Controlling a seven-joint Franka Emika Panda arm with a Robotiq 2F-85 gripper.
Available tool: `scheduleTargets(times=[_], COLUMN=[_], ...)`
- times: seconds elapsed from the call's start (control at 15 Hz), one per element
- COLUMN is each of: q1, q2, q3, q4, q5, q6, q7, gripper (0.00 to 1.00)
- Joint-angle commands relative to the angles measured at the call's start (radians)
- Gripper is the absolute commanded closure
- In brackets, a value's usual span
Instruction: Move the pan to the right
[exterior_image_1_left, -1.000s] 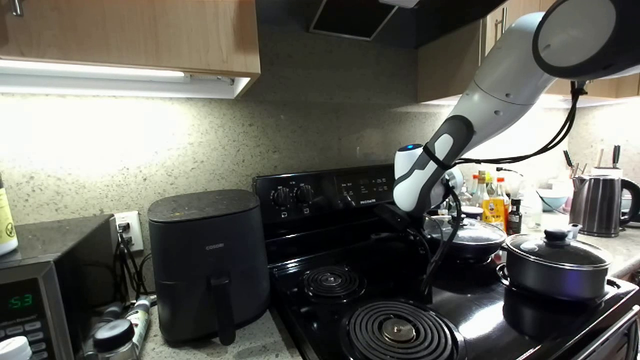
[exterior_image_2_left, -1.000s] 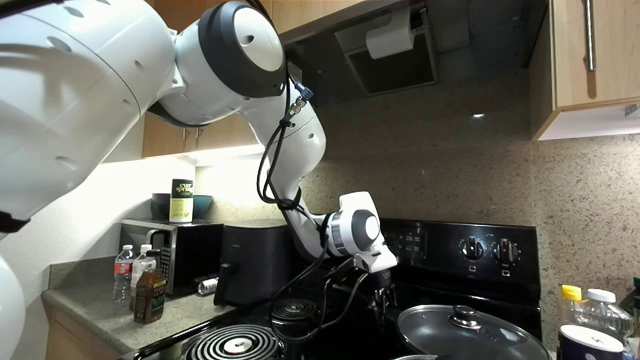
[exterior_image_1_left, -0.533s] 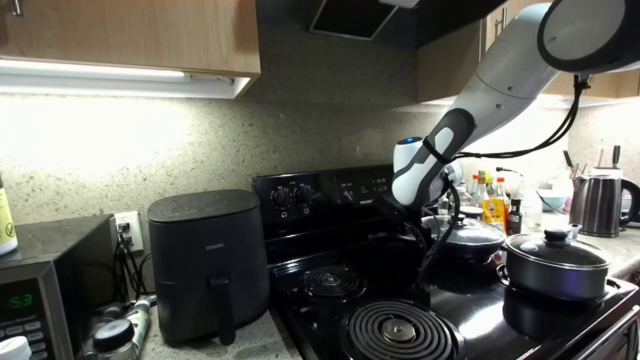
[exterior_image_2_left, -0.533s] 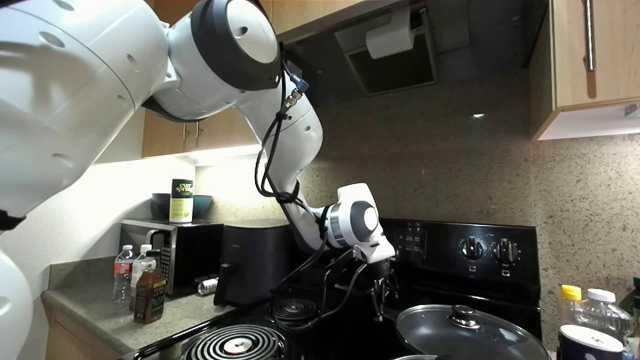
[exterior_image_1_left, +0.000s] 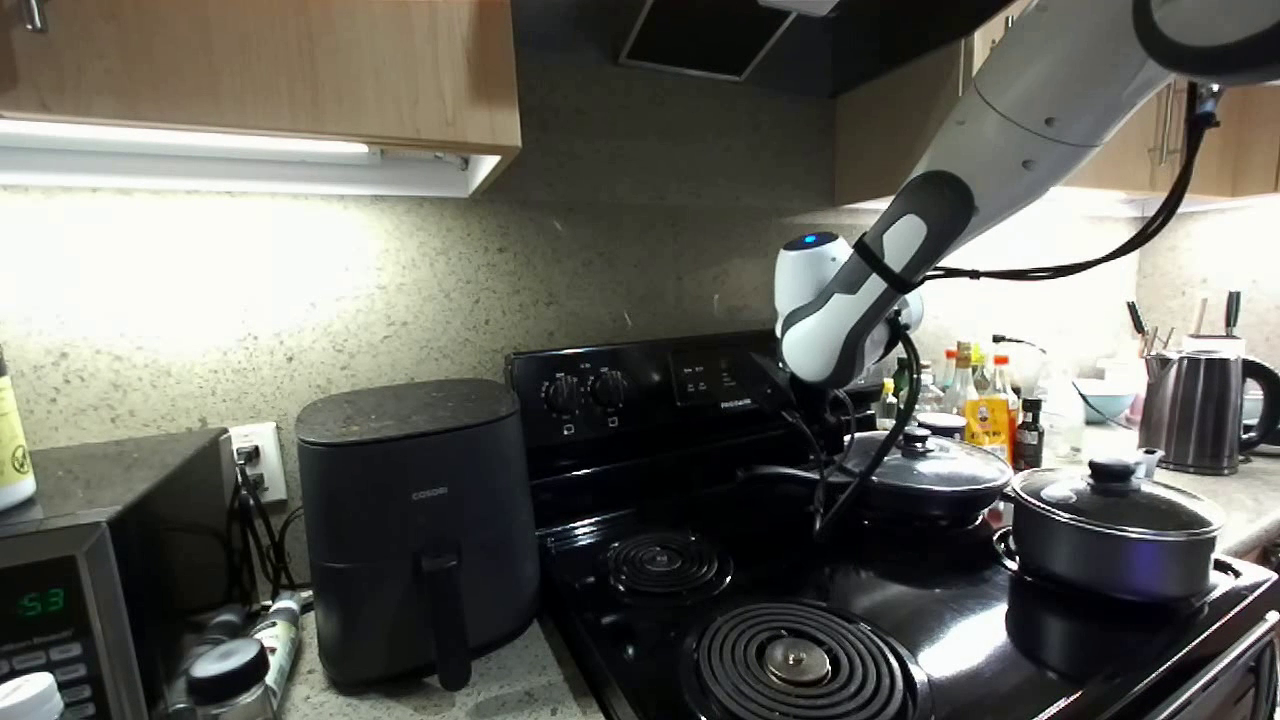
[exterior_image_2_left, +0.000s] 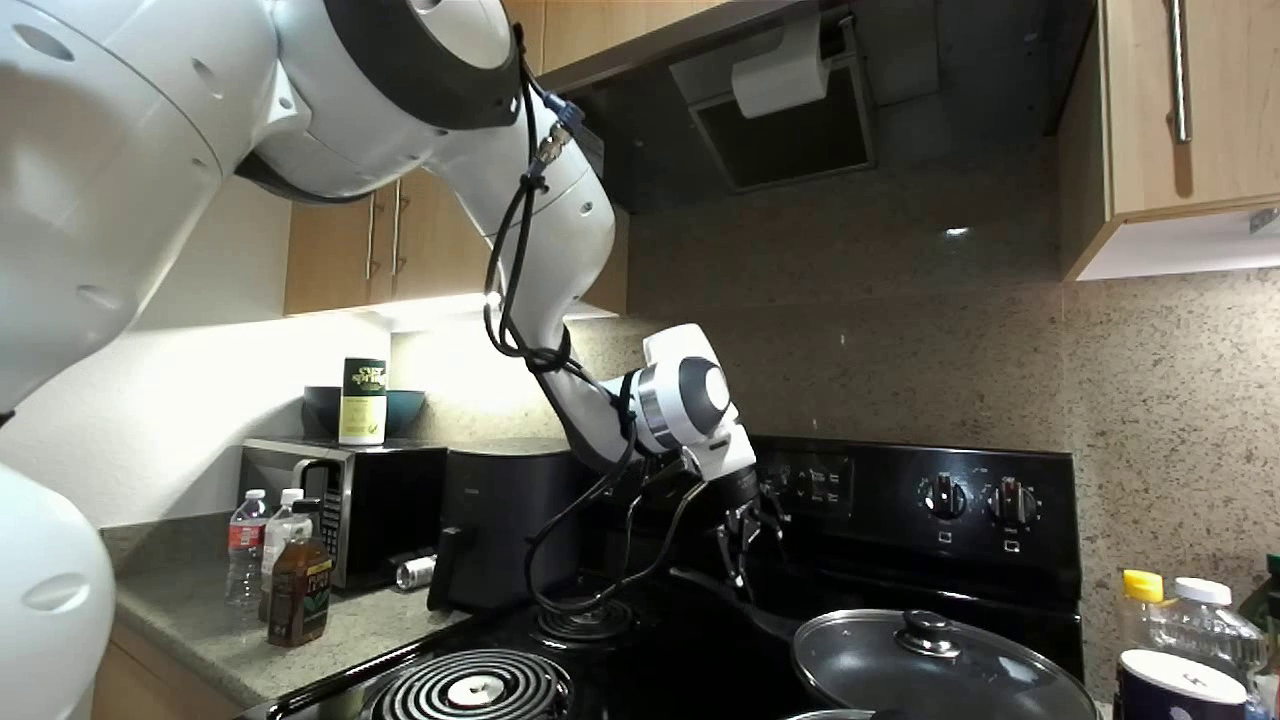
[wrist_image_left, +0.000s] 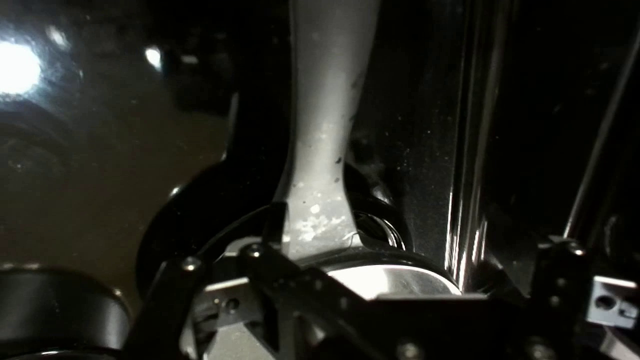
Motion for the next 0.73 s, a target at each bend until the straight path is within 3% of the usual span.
scheduleTargets(times=[0.0,0.13,0.2,0.67], q1=[0.051,0.067,0.009,0.012], q2=[-0.115,-0.150,-0.087,-0.129], q3=[-0.027,-0.032,0.022,0.026], q4=[-0.109,-0.133,-0.057,-0.093], q5=[-0.105,-0.188,-0.137,-0.175], q6=[0.060,0.065,0.020,0.021], q7=[0.193,0.303,0.213,0.270], gripper=[0.00,0.00,0.00,0.00])
